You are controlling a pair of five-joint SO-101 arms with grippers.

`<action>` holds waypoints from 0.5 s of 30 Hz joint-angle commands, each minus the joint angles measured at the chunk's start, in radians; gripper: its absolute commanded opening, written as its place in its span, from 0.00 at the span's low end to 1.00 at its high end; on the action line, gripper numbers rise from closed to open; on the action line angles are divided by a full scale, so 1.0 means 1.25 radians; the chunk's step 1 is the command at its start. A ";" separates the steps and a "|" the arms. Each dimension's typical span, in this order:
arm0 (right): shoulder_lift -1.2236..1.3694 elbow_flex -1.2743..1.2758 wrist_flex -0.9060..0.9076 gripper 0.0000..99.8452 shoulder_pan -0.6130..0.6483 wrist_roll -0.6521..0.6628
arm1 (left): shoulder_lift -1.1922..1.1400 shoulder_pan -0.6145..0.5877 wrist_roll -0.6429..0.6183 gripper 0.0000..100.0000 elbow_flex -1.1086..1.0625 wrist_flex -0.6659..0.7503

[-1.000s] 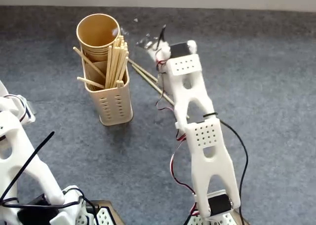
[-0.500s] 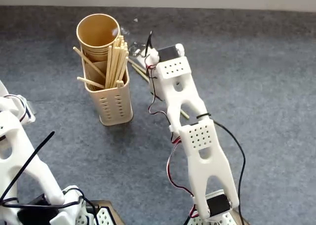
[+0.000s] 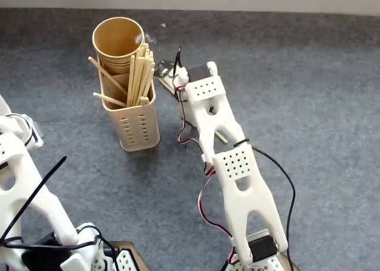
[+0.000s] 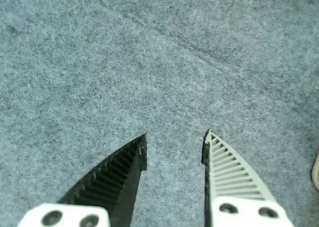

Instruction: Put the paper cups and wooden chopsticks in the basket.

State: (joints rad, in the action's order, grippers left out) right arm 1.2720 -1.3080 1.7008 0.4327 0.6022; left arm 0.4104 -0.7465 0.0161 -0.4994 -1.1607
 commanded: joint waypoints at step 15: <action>-0.196 -0.353 0.052 0.01 -0.109 -0.196 | 0.019 0.014 0.004 0.21 0.008 0.001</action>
State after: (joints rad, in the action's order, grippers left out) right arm 1.2167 -1.6425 1.7530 0.3191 0.4335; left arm 0.4104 -0.7465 0.0161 -0.4994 -1.1607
